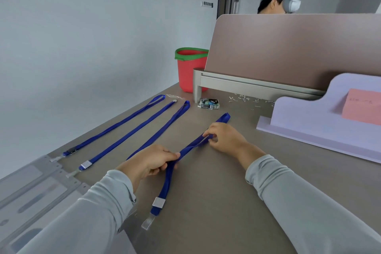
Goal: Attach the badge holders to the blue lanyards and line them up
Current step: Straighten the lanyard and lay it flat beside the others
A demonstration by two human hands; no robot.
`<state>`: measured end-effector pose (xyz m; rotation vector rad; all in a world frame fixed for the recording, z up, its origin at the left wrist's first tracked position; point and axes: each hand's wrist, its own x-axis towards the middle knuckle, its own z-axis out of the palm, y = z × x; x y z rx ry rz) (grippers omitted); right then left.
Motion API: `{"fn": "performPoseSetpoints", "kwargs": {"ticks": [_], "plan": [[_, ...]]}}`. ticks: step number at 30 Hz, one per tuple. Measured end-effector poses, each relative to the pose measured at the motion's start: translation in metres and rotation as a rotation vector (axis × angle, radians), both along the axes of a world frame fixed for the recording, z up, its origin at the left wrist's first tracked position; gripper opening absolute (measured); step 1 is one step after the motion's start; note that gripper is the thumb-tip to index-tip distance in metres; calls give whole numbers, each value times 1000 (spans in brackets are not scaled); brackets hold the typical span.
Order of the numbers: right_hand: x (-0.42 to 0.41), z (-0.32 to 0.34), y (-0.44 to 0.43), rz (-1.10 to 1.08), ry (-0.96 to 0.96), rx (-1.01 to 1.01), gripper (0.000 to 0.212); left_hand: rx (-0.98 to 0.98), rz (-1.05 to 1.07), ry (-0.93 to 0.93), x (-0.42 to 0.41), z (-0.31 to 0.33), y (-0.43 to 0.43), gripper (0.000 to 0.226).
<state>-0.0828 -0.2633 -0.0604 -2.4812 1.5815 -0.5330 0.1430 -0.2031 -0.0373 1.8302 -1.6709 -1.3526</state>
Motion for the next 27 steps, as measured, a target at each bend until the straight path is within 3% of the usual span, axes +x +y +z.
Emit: {"fn": "performPoseSetpoints", "kwargs": {"ticks": [5,19,23,27], "plan": [[13,-1,-8,-14,108,-21,28,29,15,36,-1,3,1,24],[28,-1,2,137,35,-27,35,-54,17,34,-1,-1,4,23],[37,0,0,81,99,-92,31,-53,26,40,-1,-1,4,24],[40,0,-1,-15,18,-202,21,-35,29,26,-2,1,5,23]]}}
